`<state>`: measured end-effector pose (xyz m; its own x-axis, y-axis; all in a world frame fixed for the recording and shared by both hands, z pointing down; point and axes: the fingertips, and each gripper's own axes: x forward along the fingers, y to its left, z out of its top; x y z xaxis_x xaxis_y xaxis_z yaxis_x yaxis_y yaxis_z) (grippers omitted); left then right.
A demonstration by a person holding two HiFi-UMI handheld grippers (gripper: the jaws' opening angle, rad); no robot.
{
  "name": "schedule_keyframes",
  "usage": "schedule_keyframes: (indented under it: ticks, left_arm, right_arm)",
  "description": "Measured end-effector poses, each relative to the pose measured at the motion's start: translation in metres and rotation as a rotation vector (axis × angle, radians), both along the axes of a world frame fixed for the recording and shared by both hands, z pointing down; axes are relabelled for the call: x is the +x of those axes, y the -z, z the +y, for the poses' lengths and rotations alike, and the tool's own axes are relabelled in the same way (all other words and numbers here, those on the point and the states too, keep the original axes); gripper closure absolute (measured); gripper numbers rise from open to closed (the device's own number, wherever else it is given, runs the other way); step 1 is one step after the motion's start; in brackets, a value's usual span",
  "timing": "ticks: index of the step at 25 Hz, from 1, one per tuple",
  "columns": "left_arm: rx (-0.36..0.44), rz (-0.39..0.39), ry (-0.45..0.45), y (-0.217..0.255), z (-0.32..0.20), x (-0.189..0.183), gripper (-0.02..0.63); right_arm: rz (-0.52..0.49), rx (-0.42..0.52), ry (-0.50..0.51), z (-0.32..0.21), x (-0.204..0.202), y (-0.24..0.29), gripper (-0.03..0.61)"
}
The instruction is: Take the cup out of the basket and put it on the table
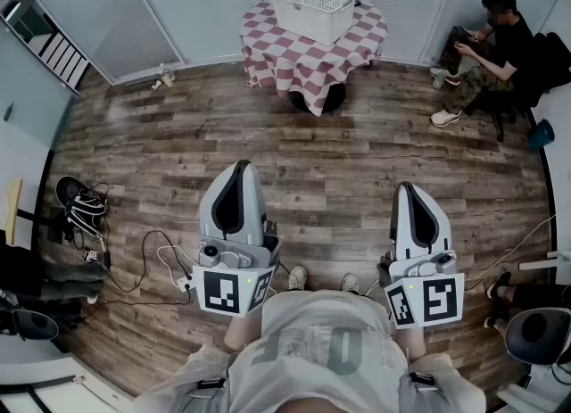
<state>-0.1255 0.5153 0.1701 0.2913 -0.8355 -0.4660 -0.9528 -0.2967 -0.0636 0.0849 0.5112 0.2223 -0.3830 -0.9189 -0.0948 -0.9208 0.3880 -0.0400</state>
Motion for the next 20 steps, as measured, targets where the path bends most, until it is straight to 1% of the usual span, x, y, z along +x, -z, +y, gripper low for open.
schedule_keyframes:
  ticks: [8, 11, 13, 16, 20]
  left_arm:
    - [0.003, -0.003, 0.017, 0.001, 0.002, 0.006, 0.609]
    - [0.008, -0.012, 0.019, 0.002, 0.003, 0.013, 0.609]
    - [0.010, -0.019, 0.019, 0.002, 0.004, 0.019, 0.609]
    - [0.005, -0.024, 0.014, 0.003, 0.003, 0.029, 0.609]
    - [0.005, -0.040, 0.011, 0.005, 0.004, 0.049, 0.609]
  right_arm:
    - [0.007, 0.002, 0.004, 0.000, 0.009, -0.004, 0.571]
    - [0.012, 0.009, 0.007, 0.000, 0.014, -0.005, 0.571]
    - [-0.004, 0.013, 0.005, 0.001, 0.019, -0.006, 0.571]
    - [-0.058, 0.018, 0.008, 0.003, 0.030, -0.003, 0.571]
    - [-0.079, 0.007, -0.027, 0.005, 0.060, -0.006, 0.571]
